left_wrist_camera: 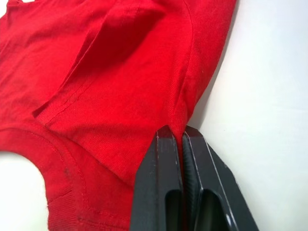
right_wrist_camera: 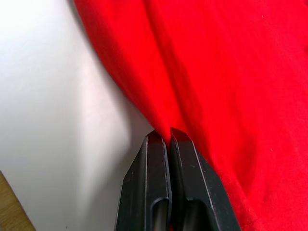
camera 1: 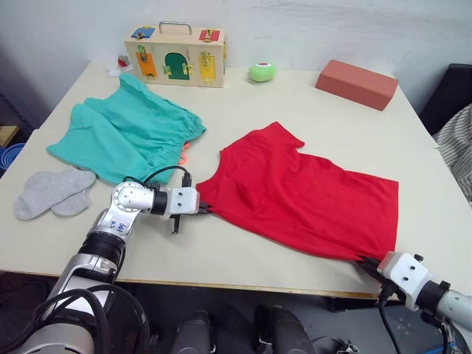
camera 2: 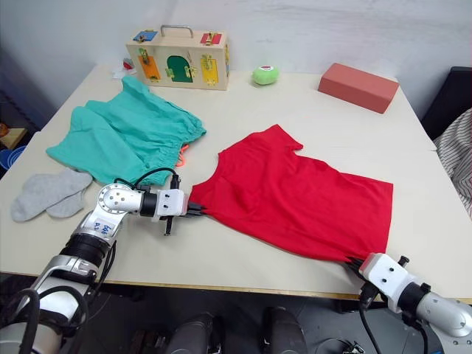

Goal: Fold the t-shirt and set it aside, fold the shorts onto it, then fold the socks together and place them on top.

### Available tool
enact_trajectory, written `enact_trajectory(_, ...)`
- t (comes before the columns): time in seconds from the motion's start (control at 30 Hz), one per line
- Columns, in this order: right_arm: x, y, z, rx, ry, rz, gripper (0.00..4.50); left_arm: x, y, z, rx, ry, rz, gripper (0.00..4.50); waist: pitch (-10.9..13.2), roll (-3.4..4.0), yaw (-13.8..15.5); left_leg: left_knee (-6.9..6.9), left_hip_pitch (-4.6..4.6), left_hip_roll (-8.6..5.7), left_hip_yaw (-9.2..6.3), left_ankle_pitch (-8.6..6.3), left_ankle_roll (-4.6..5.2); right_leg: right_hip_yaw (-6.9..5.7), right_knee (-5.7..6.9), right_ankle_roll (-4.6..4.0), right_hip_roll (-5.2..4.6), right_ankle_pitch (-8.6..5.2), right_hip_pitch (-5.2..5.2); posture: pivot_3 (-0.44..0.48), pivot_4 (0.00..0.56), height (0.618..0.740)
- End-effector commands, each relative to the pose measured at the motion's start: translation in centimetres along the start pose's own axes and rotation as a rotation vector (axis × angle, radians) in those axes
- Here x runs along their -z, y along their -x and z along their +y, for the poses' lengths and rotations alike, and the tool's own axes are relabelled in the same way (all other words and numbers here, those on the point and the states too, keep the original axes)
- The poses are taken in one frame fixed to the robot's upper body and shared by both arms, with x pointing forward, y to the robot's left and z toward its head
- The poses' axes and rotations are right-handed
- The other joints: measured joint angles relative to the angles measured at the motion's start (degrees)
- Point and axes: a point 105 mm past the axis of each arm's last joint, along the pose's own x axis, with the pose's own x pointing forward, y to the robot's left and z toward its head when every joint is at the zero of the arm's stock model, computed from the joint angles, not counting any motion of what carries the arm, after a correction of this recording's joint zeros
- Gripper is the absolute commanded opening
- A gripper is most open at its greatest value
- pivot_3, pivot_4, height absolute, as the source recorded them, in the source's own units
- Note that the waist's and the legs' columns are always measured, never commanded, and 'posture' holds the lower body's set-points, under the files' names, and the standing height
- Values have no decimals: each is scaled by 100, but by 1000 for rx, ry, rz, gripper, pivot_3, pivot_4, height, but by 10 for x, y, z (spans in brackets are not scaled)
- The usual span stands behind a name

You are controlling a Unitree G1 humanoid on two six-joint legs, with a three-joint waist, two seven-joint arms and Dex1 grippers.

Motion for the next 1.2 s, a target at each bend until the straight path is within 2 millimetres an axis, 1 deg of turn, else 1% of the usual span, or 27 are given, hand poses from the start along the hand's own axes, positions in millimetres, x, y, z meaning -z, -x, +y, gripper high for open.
enact_trajectory(0.03,5,2,2,-41,2,16,0,15,12,-21,25,82,47,20,0,0,-21,0,-1,1,0,-1,-2,-1,0,-2,1,-1,-2,0,150,740)
enact_trajectory(0.1,1,0,1,-55,13,-4,0,13,17,-30,17,106,41,20,0,0,-27,-2,-1,2,0,-3,-4,-3,0,-5,1,-5,-2,0,150,740)
enact_trajectory(0.13,-2,-2,2,-78,28,-21,0,10,22,-37,8,126,36,20,0,0,-63,-2,-1,2,0,-4,-5,-4,0,-5,1,-5,-2,0,150,740)
enact_trajectory(0.2,-5,-4,3,-112,41,-48,0,6,29,-46,-12,148,38,20,3,6,-119,-3,1,4,5,-10,-5,2,-1,-5,1,-6,-3,0,150,740)
enact_trajectory(0.37,-1,-2,7,-187,60,-47,0,-5,45,-53,-124,219,47,20,6,10,-105,-4,1,8,0,-12,-6,-1,-2,-8,1,-9,-2,0,150,740)
enact_trajectory(0.43,0,-1,6,-206,67,-44,0,-9,49,-66,-136,237,60,20,7,12,-113,-4,0,11,-1,-13,-7,-1,-2,-9,1,-10,-3,0,150,740)
enact_trajectory(0.57,6,7,6,-236,51,-29,0,-15,53,-88,-195,288,90,20,9,14,-95,-10,-2,12,-1,-17,-13,-1,-6,-15,1,-14,-7,0,150,740)
enact_trajectory(0.7,10,20,11,-248,26,-12,0,-21,58,-99,-294,347,104,20,9,14,-13,-20,-2,12,-4,-21,-16,-3,-15,-18,2,-18,-7,0,150,740)
enact_trajectory(0.77,13,25,13,-246,25,9,0,-25,59,-106,-317,369,100,20,9,14,33,-21,-5,12,-4,-37,-44,-3,-16,-19,2,-19,-10,0,150,740)
enact_trajectory(0.87,18,31,16,-256,26,30,0,-28,63,-119,-329,394,105,20,9,13,51,-22,-6,12,-4,-39,-44,-4,-22,-20,3,-21,-9,0,150,740)
enact_trajectory(0.97,17,35,20,-271,21,31,0,-29,67,-130,-337,416,118,20,10,13,54,-23,-8,12,-4,-41,-42,-4,-26,-21,3,-23,-10,0,150,740)
enact_trajectory(1.1,17,39,24,-296,26,34,0,-30,69,-142,-344,439,128,20,10,14,56,-30,-9,12,-5,-45,-40,-5,-34,-18,5,-34,-9,0,150,740)
enact_trajectory(1.2,18,39,29,-325,26,35,0,-30,67,-146,-348,454,118,20,10,13,54,-32,-9,12,-4,-47,-40,-6,-37,-19,6,-36,-10,0,150,740)
